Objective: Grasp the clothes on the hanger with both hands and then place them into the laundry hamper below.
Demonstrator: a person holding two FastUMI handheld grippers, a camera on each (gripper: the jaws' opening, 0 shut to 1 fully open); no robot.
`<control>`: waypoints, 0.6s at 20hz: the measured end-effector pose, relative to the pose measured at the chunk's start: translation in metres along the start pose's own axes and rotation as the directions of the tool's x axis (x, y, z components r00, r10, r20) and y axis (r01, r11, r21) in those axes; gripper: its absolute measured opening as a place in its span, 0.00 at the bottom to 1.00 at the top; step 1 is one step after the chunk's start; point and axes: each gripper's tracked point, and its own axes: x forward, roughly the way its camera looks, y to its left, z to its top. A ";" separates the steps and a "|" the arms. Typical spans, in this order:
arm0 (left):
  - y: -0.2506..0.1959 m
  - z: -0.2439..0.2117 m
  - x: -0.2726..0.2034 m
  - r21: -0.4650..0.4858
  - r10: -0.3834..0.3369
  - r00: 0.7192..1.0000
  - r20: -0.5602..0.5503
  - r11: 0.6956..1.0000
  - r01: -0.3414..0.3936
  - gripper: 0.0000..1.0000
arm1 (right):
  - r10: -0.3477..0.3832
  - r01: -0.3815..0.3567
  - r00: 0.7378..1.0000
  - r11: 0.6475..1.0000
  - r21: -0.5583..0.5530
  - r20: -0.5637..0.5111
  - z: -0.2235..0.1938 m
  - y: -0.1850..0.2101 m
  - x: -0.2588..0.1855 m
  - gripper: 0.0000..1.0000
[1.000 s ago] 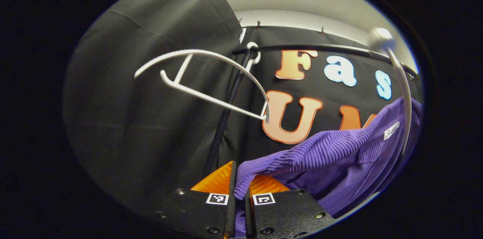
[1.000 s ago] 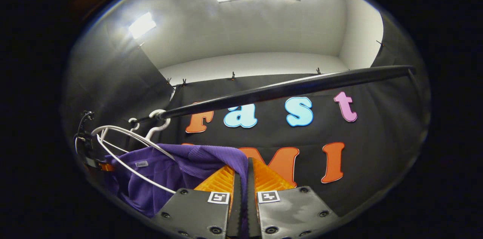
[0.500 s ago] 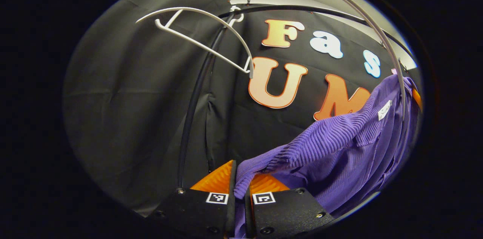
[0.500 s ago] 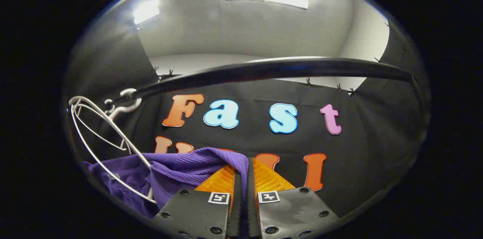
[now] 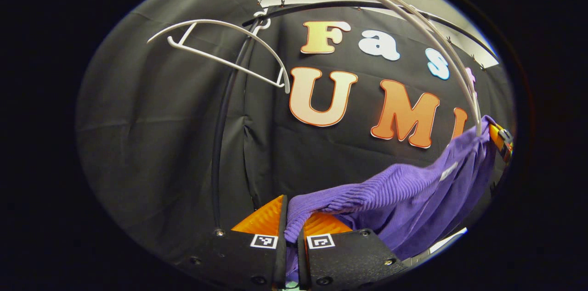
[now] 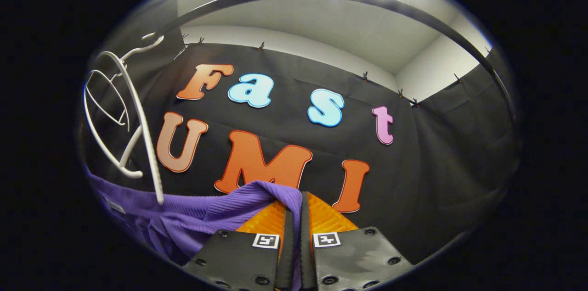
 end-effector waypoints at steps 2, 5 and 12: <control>-0.003 0.002 -0.008 0.009 -0.006 1.000 0.006 1.000 0.006 0.10 | 0.033 -0.031 0.999 0.999 0.036 -0.035 -0.010 0.000 -0.014 0.13; -0.009 0.009 -0.023 0.025 -0.012 1.000 0.023 1.000 0.011 0.10 | 0.037 -0.035 0.999 0.999 0.036 -0.035 -0.009 -0.015 -0.030 0.14; -0.034 0.028 -0.061 0.030 -0.036 0.998 0.050 0.999 0.034 0.12 | 0.160 -0.160 0.987 0.983 0.087 0.007 0.017 -0.002 -0.075 0.14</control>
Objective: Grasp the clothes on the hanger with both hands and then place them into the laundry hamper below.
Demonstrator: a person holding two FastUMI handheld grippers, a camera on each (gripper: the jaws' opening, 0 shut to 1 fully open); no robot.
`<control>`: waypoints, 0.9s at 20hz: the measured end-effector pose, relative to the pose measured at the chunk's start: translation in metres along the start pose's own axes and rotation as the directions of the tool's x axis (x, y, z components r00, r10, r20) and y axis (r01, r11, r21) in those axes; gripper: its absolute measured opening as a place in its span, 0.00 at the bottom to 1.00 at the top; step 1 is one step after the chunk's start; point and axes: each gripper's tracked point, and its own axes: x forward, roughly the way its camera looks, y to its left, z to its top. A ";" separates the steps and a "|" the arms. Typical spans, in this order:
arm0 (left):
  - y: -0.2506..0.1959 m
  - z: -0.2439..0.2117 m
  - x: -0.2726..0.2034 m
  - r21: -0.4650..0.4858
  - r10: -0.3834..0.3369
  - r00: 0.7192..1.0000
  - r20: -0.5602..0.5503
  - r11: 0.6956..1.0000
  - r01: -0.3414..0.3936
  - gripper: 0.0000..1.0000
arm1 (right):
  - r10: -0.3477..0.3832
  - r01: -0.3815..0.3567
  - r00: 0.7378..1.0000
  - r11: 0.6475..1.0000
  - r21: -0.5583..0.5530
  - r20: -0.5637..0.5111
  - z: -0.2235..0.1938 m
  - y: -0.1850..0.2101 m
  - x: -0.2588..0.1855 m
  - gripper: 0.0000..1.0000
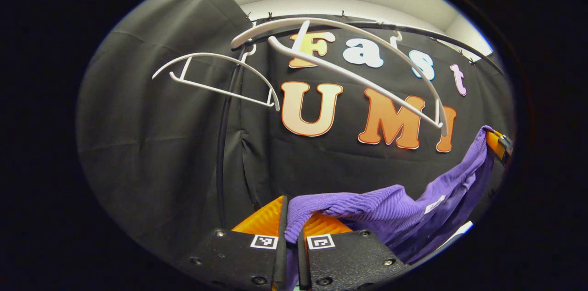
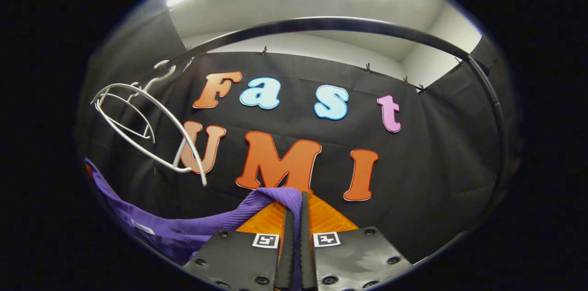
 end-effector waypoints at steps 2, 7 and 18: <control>-0.018 -0.002 -0.005 -0.041 -0.039 0.999 -0.016 0.998 0.038 0.12 | 0.081 -0.080 0.996 0.996 0.033 -0.047 -0.013 0.026 -0.010 0.14; -0.089 -0.016 -0.017 -0.039 -0.186 0.981 -0.056 0.982 0.184 0.10 | 0.285 -0.233 0.934 0.943 0.238 -0.215 -0.063 0.099 -0.048 0.14; -0.175 -0.176 -0.024 -0.209 -0.340 0.827 -0.448 0.939 0.273 0.10 | 0.379 -0.203 0.689 0.919 0.337 -0.618 -0.218 0.134 -0.115 0.14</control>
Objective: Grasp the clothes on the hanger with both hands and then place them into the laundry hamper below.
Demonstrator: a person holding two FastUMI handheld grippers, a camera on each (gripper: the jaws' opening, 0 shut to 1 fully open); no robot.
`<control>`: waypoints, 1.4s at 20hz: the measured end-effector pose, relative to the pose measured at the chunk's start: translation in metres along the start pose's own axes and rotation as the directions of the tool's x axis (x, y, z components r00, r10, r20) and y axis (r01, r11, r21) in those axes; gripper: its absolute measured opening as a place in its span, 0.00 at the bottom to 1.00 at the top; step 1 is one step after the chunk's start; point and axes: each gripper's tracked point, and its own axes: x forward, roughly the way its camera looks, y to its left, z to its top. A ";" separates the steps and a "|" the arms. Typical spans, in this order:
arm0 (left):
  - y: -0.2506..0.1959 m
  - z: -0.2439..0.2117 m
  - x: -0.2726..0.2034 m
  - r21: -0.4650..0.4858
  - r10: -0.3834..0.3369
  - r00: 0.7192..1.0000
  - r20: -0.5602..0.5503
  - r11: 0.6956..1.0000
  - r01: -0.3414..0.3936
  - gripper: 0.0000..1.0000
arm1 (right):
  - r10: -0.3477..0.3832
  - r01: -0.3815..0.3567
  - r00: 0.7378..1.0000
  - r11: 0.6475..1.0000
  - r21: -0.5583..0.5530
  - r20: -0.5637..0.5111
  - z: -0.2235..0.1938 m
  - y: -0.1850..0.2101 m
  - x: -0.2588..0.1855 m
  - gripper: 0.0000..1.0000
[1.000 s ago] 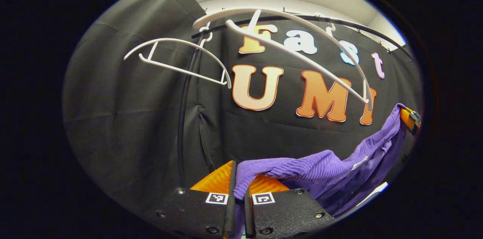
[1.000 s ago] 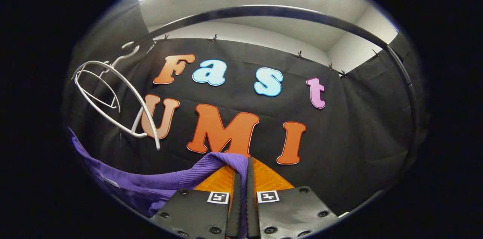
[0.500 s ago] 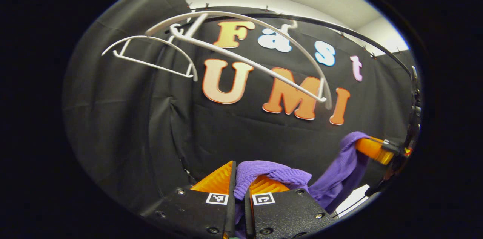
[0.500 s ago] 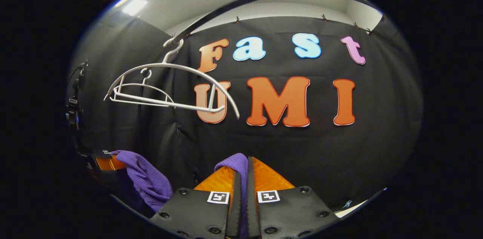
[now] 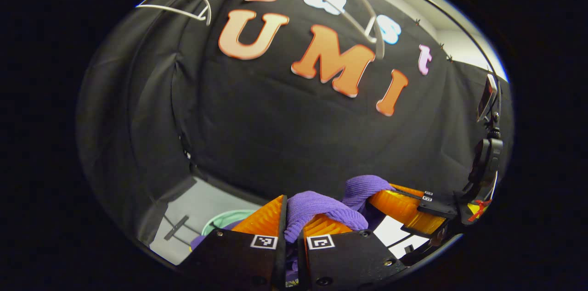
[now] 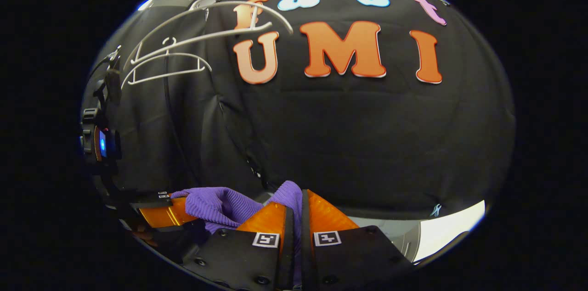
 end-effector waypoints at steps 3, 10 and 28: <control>0.001 -0.056 0.013 -0.035 0.028 0.983 -0.182 0.999 -0.035 0.11 | 0.002 0.003 0.988 1.000 0.031 -0.153 -0.043 -0.002 0.022 0.14; -0.006 -0.101 0.027 -0.054 0.031 0.949 -0.313 0.997 -0.050 0.11 | -0.016 0.040 0.927 0.998 0.057 -0.375 -0.112 -0.010 0.030 0.14; 0.023 -0.108 0.008 -0.038 0.113 0.942 -0.316 0.991 -0.131 0.69 | -0.011 0.058 0.908 0.993 0.101 -0.419 -0.121 -0.006 0.025 0.92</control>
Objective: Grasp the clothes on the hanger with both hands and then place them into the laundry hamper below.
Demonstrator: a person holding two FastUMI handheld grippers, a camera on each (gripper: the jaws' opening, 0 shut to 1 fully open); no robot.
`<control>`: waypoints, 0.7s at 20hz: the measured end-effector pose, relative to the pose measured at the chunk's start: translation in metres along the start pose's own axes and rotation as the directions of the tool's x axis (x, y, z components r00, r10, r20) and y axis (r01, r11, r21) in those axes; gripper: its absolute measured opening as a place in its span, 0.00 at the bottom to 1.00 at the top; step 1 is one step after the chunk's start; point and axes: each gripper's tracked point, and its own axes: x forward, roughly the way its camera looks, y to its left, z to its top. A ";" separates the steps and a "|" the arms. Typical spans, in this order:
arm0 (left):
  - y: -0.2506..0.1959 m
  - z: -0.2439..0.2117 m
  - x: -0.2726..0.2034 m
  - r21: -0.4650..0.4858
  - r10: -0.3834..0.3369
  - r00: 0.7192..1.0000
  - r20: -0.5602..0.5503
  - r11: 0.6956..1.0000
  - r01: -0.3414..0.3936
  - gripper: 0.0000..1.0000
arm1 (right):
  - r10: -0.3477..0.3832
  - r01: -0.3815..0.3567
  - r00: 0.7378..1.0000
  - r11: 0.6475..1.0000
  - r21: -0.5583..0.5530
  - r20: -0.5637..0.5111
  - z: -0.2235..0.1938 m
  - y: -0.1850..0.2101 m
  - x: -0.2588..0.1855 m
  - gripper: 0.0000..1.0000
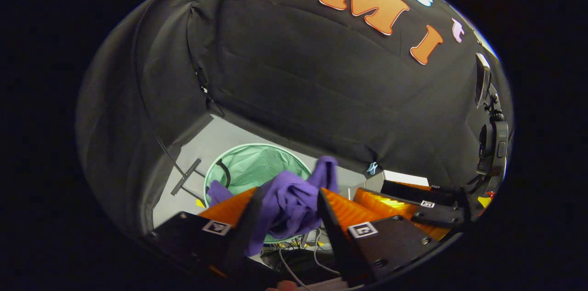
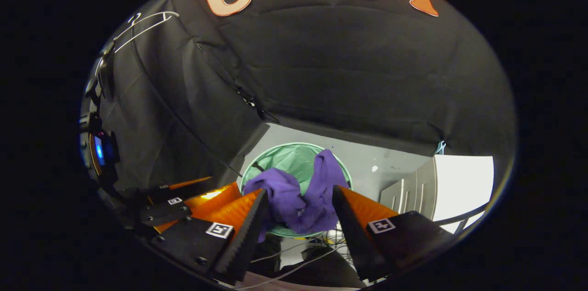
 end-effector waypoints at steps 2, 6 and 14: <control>0.006 0.001 -0.004 -0.024 0.009 1.000 0.007 1.000 -0.009 0.88 | 0.001 -0.001 1.000 1.000 0.007 0.003 -0.001 0.003 -0.002 0.95; 0.004 0.004 -0.008 -0.056 0.002 1.000 0.023 0.998 -0.001 0.96 | 0.007 -0.007 1.000 1.000 0.022 0.004 -0.003 0.002 -0.003 0.92; -0.006 0.069 -0.055 -0.005 -0.016 0.966 0.257 1.000 0.018 0.96 | -0.032 0.033 0.977 0.999 -0.001 0.209 0.050 -0.002 -0.043 0.98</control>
